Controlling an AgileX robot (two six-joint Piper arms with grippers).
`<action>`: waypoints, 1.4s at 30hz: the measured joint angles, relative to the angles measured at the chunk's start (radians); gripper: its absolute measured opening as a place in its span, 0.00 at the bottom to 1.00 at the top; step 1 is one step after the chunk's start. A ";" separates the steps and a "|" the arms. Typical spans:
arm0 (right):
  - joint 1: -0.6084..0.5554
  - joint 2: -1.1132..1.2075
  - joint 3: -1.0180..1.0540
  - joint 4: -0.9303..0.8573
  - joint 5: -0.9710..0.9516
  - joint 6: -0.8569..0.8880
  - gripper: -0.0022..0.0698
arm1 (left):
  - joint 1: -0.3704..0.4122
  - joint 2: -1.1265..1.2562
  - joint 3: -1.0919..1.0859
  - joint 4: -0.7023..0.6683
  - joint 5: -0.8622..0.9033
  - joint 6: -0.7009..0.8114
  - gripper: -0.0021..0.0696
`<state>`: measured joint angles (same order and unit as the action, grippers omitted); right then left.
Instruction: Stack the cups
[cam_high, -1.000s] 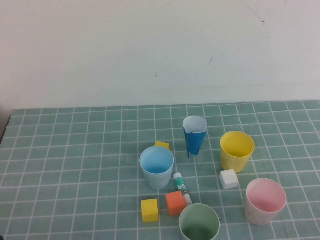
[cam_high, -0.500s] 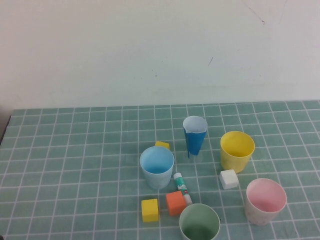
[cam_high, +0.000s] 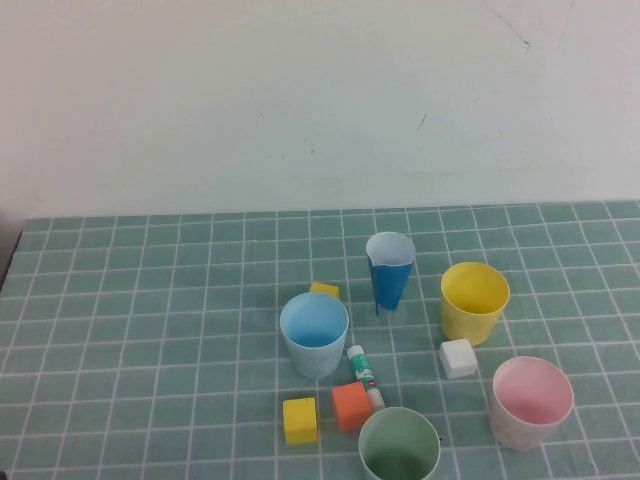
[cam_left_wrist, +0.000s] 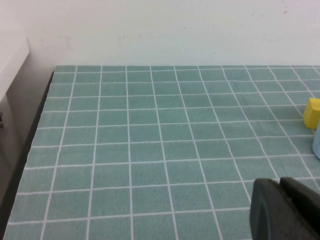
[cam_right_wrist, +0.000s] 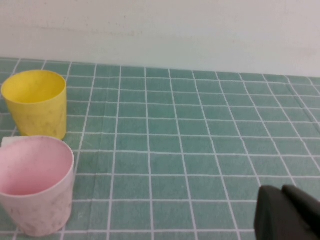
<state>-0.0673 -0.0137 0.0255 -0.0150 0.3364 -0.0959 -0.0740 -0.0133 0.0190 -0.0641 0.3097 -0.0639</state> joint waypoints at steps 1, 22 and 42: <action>0.000 0.000 0.000 0.000 0.000 0.000 0.03 | 0.000 0.000 0.000 0.000 0.000 0.000 0.03; 0.000 0.000 0.000 -0.135 0.000 0.000 0.03 | 0.000 0.000 0.000 0.000 0.000 0.000 0.03; 0.000 0.000 0.004 -0.291 -0.475 0.003 0.03 | 0.000 0.000 0.002 0.056 -0.670 0.094 0.03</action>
<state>-0.0673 -0.0137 0.0290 -0.3056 -0.1387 -0.0934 -0.0740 -0.0137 0.0211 -0.0080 -0.3606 0.0302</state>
